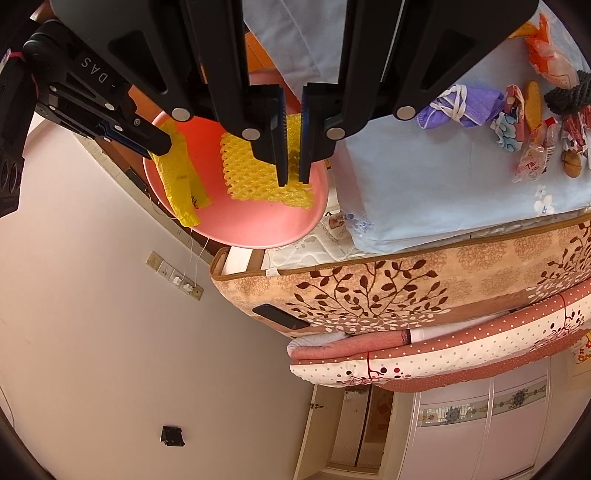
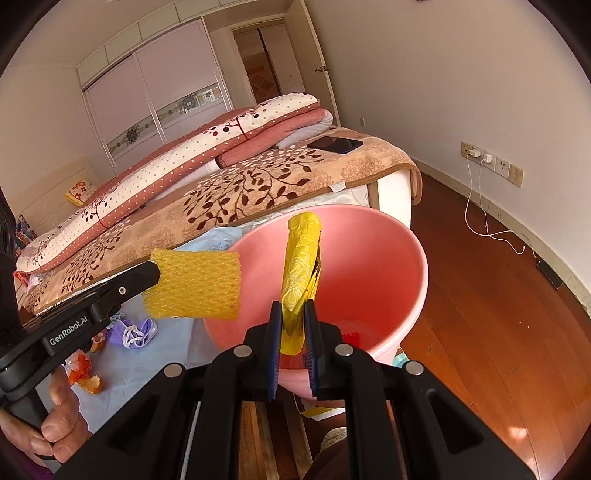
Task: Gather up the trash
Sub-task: 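Carry both yellow items over the pink bucket and open both tools, then move both tools back over the remaining trash on the sheet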
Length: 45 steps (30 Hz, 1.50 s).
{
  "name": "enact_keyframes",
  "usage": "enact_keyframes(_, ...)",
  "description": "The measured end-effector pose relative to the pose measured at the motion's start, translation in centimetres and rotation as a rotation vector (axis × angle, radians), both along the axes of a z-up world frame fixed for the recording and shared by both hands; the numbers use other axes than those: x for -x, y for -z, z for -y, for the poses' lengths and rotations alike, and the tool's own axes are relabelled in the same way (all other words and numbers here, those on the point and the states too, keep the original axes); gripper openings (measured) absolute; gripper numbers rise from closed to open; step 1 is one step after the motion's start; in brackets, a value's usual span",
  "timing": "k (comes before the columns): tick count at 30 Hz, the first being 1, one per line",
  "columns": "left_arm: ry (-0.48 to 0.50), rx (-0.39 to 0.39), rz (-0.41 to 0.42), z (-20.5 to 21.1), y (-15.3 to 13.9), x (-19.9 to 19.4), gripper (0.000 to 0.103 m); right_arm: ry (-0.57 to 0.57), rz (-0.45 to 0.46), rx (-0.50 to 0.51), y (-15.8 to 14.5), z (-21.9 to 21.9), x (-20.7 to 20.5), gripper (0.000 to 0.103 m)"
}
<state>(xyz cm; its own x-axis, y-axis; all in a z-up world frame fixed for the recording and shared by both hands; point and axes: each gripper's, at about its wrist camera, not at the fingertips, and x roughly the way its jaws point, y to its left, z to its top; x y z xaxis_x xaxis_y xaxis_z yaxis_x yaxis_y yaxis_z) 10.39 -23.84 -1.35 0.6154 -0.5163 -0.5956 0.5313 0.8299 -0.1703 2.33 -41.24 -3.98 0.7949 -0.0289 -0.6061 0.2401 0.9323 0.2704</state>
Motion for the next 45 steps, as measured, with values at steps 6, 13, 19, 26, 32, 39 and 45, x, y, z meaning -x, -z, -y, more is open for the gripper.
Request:
enact_keyframes(6, 0.022, -0.022, -0.016, 1.7, 1.1, -0.6, 0.005, 0.016, -0.013, -0.01, 0.7, 1.1, -0.4, 0.011)
enact_keyframes(13, 0.031, -0.004, -0.034, 2.6, 1.6, -0.8, 0.006, 0.03, -0.03, -0.016, 1.5, 1.9, -0.8, 0.011)
enact_keyframes(19, 0.03, 0.027, -0.086, 2.5, 1.9, -1.3, 0.034, 0.032, -0.034, -0.02, 1.7, 2.0, -1.0, 0.011)
enact_keyframes(26, 0.032, 0.039, -0.088, 2.2, 1.6, -1.2, 0.036, 0.05, -0.03, -0.019, 1.8, 2.1, -1.1, 0.014)
enact_keyframes(32, 0.035, 0.046, -0.088, 1.9, 1.3, -0.8, 0.036, 0.074, -0.022, -0.01, 1.7, 2.3, -0.8, 0.036)
enact_keyframes(39, 0.03, 0.058, -0.078, 1.3, 0.6, 0.1, 0.036, 0.061, -0.013, 0.004, 1.1, 1.5, -0.2, 0.036)
enact_keyframes(45, 0.023, 0.064, -0.073, 0.3, 0.1, 0.9, 0.036, 0.029, -0.003, 0.003, 0.5, 0.1, 0.3, 0.038)
